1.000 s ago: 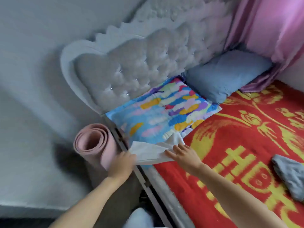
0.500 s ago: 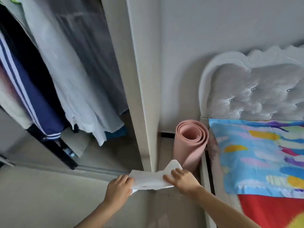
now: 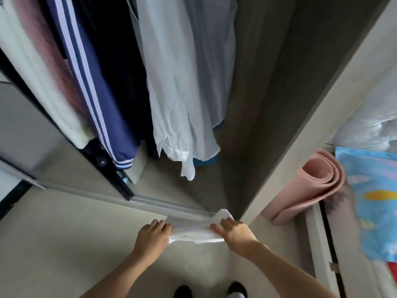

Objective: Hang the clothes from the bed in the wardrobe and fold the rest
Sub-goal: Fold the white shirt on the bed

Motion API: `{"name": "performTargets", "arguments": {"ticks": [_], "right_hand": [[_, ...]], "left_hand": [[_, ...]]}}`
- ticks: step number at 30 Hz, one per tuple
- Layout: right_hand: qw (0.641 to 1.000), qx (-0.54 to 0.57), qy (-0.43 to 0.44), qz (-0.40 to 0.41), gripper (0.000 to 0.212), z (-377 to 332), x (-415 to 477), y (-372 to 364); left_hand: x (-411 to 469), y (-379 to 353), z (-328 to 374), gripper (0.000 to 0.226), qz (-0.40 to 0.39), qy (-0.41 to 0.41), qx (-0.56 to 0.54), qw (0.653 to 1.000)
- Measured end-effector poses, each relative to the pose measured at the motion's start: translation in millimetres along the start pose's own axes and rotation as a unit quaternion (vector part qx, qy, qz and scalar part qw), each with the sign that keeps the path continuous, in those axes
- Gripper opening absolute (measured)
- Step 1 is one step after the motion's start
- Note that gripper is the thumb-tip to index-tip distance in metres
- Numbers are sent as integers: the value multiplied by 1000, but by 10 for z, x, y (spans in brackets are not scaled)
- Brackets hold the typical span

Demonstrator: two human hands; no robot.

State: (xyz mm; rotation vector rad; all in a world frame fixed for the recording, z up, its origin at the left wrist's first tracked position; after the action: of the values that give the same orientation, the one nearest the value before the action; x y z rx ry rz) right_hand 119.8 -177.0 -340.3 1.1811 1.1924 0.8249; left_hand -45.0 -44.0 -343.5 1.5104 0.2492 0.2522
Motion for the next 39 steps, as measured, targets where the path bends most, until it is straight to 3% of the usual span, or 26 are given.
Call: {"name": "performTargets", "arguments": {"ticks": [10,12,15,19,24,28,32,33,35,38,39], "right_hand": [[999,6,-34,-19,61,261,742,-416],[999,12,-42,20,65,345,925,-415],[997,34,-72,-8,75,491,1217,-614],[994,22,-103,15,75,655,1516,-1151],[986,57,-152,-30,70,829,1893,-1835],[987,-29,-143,75,54,1088,2402,-2191],[953,-105,-185,214,42,1507,2912,-2641],[946,-113,-196,231,42,1600,3017,-2821],[946,-134,-224,192,45,1748,3198,-3410],[941,-167,-280,90,38,1923,3410,-4291],[941,-145,-299,56,46,1974,3451,-4570]], "left_hand": [[550,-441,-435,44,-17,-6,4,1000],[741,-547,-519,45,-14,-8,11,1000],[1049,-769,-629,47,-12,-1,8,1000],[1384,-1272,-736,46,-9,11,6,1000],[1754,-1956,-945,41,18,-37,41,998],[2256,-2517,-1177,38,50,-71,77,993],[2889,-3269,-1378,13,113,-86,77,987],[3008,-3473,-1387,21,126,-92,84,984],[3216,-4075,-1394,42,77,-83,86,990],[3412,-5370,-1559,64,-108,-15,76,991],[3414,-5707,-1591,69,-147,-1,65,987]]}}
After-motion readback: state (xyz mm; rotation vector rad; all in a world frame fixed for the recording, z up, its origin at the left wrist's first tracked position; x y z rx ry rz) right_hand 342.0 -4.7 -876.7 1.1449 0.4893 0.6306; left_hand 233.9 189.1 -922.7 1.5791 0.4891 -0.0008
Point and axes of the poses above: each hand's wrist, its own x-axis towards the middle knuckle, its own y-axis out of the back of the hand, z = x × y, the point moved 5 cm from there along x, towards the middle knuckle, and after that the axes turned 9 degrees about -y, right-handed, at the moved point
